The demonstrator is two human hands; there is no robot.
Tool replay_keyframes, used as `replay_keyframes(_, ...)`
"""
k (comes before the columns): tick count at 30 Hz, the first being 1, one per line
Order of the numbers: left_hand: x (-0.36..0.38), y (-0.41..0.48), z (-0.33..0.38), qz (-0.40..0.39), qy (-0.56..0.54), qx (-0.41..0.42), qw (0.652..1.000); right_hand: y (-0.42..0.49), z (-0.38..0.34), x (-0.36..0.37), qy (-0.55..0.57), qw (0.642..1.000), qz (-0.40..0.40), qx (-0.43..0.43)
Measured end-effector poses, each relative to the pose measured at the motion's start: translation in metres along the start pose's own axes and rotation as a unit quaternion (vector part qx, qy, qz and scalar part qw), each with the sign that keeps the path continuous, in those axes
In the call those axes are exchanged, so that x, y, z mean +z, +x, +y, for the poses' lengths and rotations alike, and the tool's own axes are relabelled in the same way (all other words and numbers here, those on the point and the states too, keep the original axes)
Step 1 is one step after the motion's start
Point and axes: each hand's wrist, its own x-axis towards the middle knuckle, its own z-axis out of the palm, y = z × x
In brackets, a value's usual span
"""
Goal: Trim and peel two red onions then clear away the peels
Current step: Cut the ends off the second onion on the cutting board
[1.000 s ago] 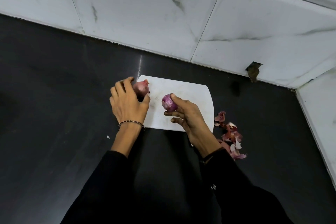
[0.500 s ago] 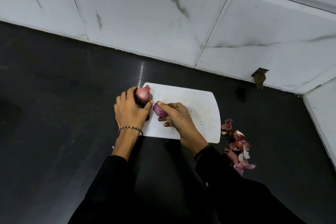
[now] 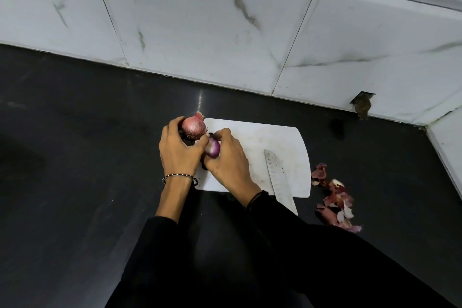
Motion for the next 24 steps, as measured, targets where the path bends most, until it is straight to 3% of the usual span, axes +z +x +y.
replay_keyframes(8,-0.001,-0.005,0.007,-0.02,0.0,0.035,0.999,-0.006,0.01,0.002,-0.003,1.0,0.001,-0.026)
replay_keyframes(18,0.007,-0.017,0.022,-0.048,-0.014,0.068,0.996,-0.053,0.049,-0.034,0.05,0.998,0.036,0.025)
replay_keyframes(24,0.021,-0.035,0.034,-0.075,-0.019,0.086,0.993,-0.106,0.086,-0.062,-0.024,0.996,0.077,0.042)
